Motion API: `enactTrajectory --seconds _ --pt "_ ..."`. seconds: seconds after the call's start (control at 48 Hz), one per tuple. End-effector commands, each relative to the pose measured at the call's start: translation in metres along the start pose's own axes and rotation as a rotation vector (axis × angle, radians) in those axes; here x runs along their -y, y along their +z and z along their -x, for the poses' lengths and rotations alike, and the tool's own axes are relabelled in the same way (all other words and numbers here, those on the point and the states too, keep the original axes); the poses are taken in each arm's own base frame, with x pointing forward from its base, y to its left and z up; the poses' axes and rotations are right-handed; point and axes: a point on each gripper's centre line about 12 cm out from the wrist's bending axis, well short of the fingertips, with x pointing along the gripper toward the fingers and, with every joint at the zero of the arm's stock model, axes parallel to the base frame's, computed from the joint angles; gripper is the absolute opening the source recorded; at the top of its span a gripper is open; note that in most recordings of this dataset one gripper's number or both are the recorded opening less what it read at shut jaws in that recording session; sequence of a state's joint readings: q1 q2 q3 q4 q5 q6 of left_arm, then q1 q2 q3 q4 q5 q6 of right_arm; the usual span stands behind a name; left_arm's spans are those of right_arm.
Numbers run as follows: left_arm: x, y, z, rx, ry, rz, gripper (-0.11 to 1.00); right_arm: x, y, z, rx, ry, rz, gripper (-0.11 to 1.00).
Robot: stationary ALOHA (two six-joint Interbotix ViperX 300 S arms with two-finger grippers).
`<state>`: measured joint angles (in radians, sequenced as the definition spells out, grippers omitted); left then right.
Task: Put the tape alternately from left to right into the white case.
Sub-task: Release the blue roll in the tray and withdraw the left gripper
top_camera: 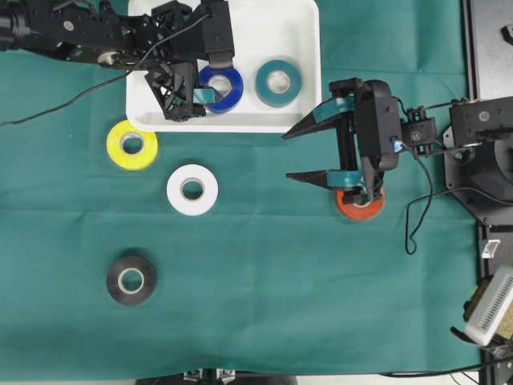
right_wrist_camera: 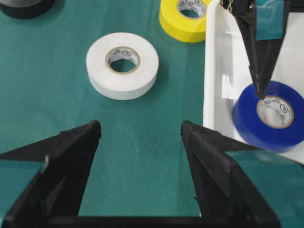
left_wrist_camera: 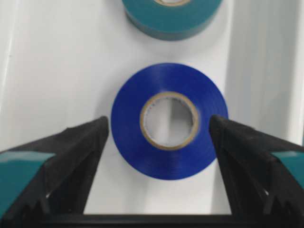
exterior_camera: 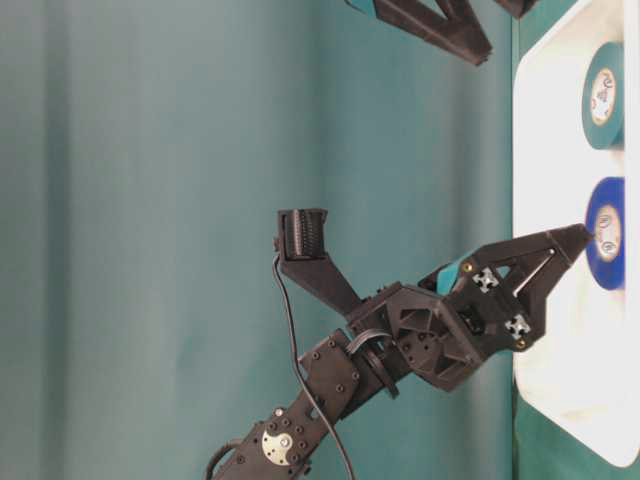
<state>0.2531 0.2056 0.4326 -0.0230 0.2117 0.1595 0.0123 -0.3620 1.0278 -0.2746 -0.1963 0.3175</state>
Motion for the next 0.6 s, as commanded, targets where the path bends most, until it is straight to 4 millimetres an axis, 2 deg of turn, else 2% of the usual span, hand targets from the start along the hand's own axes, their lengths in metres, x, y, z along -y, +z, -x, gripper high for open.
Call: enactTrajectory --seconds 0.0,0.355,0.584 --pt "-0.002 0.018 0.017 0.064 0.009 -0.002 0.86 -0.001 0.006 0.001 0.024 0.006 -0.001 0.72" --pt "0.000 0.013 0.037 0.079 0.009 -0.001 0.85 -0.001 0.005 0.001 0.021 0.006 0.001 0.72" --pt "0.018 0.006 0.054 0.089 -0.020 -0.034 0.85 -0.001 0.005 0.001 0.021 0.006 0.001 0.72"
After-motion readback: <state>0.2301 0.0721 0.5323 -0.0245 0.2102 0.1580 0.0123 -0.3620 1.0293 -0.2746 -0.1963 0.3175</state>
